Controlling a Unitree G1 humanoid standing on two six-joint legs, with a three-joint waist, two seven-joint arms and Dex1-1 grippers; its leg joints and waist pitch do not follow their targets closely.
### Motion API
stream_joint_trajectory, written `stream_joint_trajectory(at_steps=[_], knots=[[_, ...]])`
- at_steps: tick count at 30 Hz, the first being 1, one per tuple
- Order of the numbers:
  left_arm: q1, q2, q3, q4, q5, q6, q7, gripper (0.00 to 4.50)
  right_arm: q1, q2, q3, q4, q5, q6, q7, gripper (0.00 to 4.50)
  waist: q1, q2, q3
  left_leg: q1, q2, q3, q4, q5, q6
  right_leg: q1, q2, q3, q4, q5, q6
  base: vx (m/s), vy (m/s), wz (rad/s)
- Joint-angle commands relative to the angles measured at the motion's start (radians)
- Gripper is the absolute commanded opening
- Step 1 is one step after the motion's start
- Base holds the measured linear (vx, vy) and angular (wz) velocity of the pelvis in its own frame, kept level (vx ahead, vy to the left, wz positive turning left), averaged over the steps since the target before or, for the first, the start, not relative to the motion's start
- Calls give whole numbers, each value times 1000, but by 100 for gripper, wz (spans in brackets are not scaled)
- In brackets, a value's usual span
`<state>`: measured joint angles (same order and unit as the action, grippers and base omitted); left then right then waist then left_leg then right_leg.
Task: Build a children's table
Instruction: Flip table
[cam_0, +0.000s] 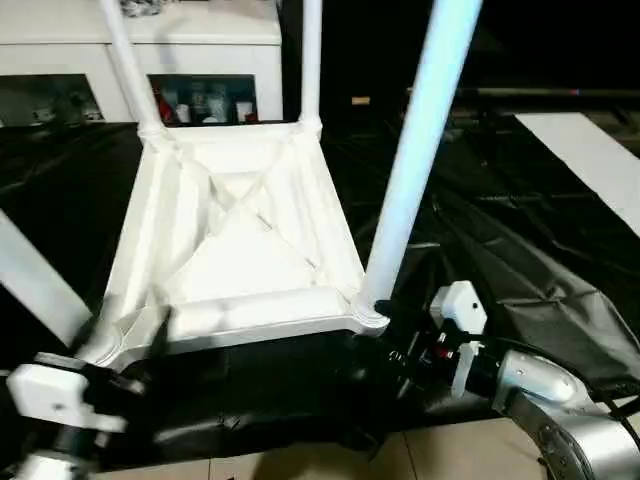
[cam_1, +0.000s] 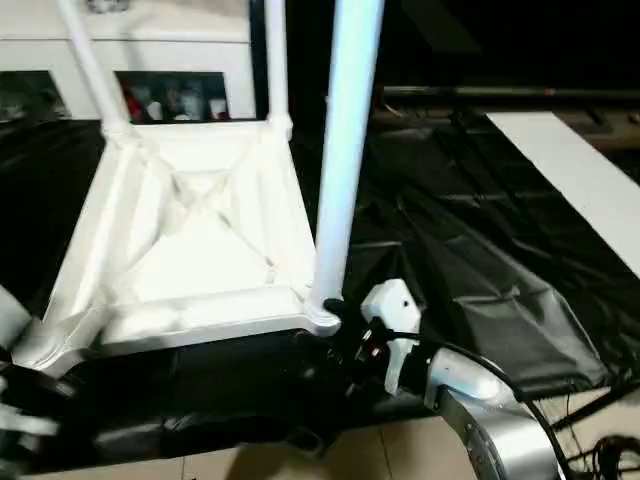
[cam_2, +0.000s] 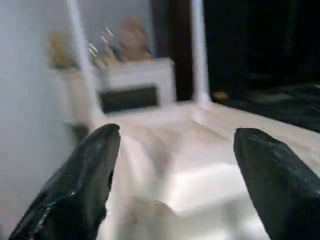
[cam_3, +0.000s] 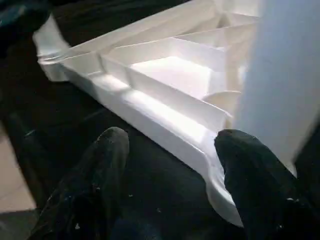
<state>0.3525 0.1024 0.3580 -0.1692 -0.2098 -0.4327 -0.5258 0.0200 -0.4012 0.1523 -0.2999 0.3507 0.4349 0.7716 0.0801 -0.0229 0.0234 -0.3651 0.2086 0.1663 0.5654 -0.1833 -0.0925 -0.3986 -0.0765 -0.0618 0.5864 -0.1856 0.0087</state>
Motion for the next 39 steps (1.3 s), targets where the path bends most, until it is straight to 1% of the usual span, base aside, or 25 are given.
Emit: stream_joint_trajectory(at_steps=[1,4,6,7,10,11,13,14,17,19,20,22,23,24,26,29,30,32,33,34,35,36,37,38,39], knots=[[-3,-4,18,17,22,-31,17,431,-14,-8,4,4,-4,12,5,303,4,5,-27,4,25,-4,-72,-337,28,32,-43,41,-84,-326,-48,0,0,0],[-23,-7,60,51,41,-68,65,446,-24,-7,13,2,-1,17,2,303,10,-5,-30,4,25,-4,-72,-339,16,33,-44,42,-82,-321,-37,0,0,0],[-30,3,67,71,44,-84,86,446,-26,-4,18,-2,1,21,2,303,11,-6,-31,4,23,-5,-71,-344,13,34,-43,41,-81,-316,-34,0,0,0],[-40,15,74,94,42,-93,101,446,-28,1,24,-4,3,25,2,303,11,-9,-31,4,23,-5,-71,-346,15,34,-42,41,-82,-316,-32,0,0,0],[-68,36,90,135,43,-98,122,446,-29,6,35,-3,-3,23,-2,303,11,-9,-29,3,21,-7,-73,-360,9,33,-43,40,-81,-332,-29,0,0,0],[-57,34,91,127,37,-102,117,446,-29,6,35,-2,-3,23,-2,303,12,-10,-29,6,21,-7,-72,-368,6,31,-44,42,-82,-346,-25,0,0,0],[-16,30,88,105,12,-115,90,446,-31,6,37,4,-4,18,-2,303,11,-8,-27,3,22,-10,-74,-374,3,34,-46,41,-81,-363,-26,0,0,0],[-11,31,91,108,1,-112,86,446,-33,6,38,9,-5,15,-2,303,11,-11,-28,2,21,-10,-74,-381,2,33,-46,42,-83,-378,-26,0,0,0],[-33,53,111,160,-29,-102,79,446,-41,11,43,21,-7,5,-4,303,14,-9,-26,11,19,-6,-71,-407,6,23,-42,44,-89,-403,-26,0,0,0],[-50,70,128,198,-54,-95,91,446,-45,15,45,25,-8,2,-3,303,16,-9,-24,13,15,-7,-71,-422,4,21,-42,42,-92,-435,-17,0,0,0],[-63,78,141,224,-94,-65,92,446,-49,18,49,27,-7,2,-2,303,16,-9,-24,15,16,-9,-71,-430,0,22,-42,41,-89,-437,-20,0,0,0],[-70,87,147,243,-109,-60,87,446,-52,20,52,29,-6,3,-1,303,14,-9,-22,14,16,-12,-74,-445,-4,22,-43,39,-92,-466,-15,0,0,0],[-81,98,164,275,-133,-48,83,446,-56,22,54,32,-3,1,2,303,14,-12,-24,16,17,-12,-73,-448,-6,21,-43,39,-93,-469,-15,0,0,0],[-91,111,180,305,-144,-49,84,446,-59,23,55,36,0,-1,5,303,14,-10,-24,19,17,-12,-73,-454,-8,18,-41,40,-91,-458,-19,0,0,0],[-120,146,217,366,-153,-56,99,446,-67,23,55,46,3,-4,11,303,16,-11,-25,18,16,-14,-74,-455,-9,21,-42,40,-87,-438,-23,0,0,0],[-150,184,239,423,-165,-61,97,446,-76,23,54,57,4,-9,19,303,17,-6,-23,23,17,-16,-76,-472,-14,18,-42,40,-88,-428,-29,0,0,0],[-152,181,236,418,-177,-54,95,446,-81,22,54,64,3,-13,22,303,16,-10,-24,22,18,-17,-76,-476,-16,20,-42,39,-87,-423,-32,0,0,0],[-151,177,232,410,-186,-48,91,446,-84,23,54,68,2,-15,23,303,17,-12,-23,21,22,-18,-78,-478,-21,22,-44,40,-84,-402,-47,0,0,0],[-168,185,232,423,-198,-36,81,446,-87,24,54,71,2,-17,23,303,17,-11,-23,21,21,-17,-78,-485,-22,21,-45,41,-83,-399,-54,0,0,0],[-226,222,237,475,-232,-5,46,446,-93,29,55,78,1,-20,23,303,19,-14,-23,25,16,-15,-76,-491,-21,18,-45,41,-87,-429,-49,0,0,0],[-226,222,237,475,-232,-5,46,446,-93,29,55,78,1,-20,23,303,21,-11,-25,29,13,-14,-74,-491,-22,15,-45,42,-86,-436,-48,0,0,0],[-226,222,237,475,-232,-5,46,446,-93,29,55,78,1,-20,23,303,23,-10,-23,28,18,-19,-76,-491,-26,19,-49,41,-85,-432,-53,0,0,0],[-247,238,239,496,-243,4,29,446,-94,30,55,80,1,-21,24,303,23,-13,-23,20,20,-21,-80,-481,-29,26,-50,40,-82,-422,-54,0,0,0],[-278,261,241,528,-256,17,2,446,-95,32,57,82,0,-23,24,303,25,-12,-19,24,17,-18,-80,-492,-28,20,-48,39,-87,-447,-47,0,0,0],[-341,313,242,602,-281,50,-62,446,-95,37,61,85,-1,-26,24,303,30,-9,-22,37,12,-15,-74,-497,-28,11,-49,41,-92,-465,-42,0,0,0]])
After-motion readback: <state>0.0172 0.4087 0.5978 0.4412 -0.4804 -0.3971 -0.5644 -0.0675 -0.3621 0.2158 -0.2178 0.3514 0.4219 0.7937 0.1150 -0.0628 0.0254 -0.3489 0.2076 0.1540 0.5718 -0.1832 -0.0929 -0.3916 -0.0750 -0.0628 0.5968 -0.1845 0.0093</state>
